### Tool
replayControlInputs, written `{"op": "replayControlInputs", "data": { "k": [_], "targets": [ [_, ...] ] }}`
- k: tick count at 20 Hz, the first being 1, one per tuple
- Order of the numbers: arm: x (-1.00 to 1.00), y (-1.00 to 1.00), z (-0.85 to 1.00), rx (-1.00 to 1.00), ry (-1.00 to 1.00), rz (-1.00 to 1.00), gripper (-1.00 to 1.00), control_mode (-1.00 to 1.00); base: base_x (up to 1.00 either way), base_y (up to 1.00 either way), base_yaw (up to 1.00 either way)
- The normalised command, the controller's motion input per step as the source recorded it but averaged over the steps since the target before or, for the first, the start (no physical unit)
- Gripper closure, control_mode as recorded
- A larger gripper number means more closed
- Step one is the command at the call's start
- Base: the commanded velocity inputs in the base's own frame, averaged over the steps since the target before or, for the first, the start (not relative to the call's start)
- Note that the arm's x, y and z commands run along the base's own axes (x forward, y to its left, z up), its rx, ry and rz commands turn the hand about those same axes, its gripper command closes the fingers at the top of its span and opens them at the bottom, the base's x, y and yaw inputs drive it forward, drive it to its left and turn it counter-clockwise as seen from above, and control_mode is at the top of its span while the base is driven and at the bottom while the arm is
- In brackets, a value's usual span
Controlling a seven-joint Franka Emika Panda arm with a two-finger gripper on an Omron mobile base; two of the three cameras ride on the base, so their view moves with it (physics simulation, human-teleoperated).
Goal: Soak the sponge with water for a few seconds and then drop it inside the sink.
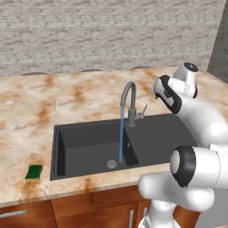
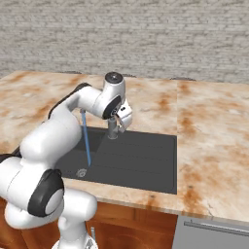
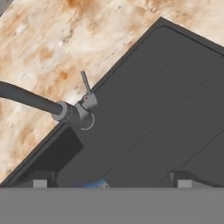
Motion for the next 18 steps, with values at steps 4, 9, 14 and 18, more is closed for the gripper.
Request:
{"op": "replayControlInputs", "data": {
  "k": [4, 9, 14, 18],
  "targets": [
    [-0.42, 0.44, 0.00, -0.01, -0.01, 0.16, -1.00, -1.00, 0.00, 0.00, 0.00],
    [-0.42, 0.25, 0.24, -0.09, 0.00, 0.21, -1.00, -1.00, 0.00, 0.00, 0.00],
    [-0.37, 0.08, 0.25, -0.13, 0.00, 0.22, -1.00, -1.00, 0.00, 0.00, 0.00],
    [-0.33, 0.40, 0.01, -0.09, 0.00, 0.20, -1.00, -1.00, 0.00, 0.00, 0.00]
  ]
}}
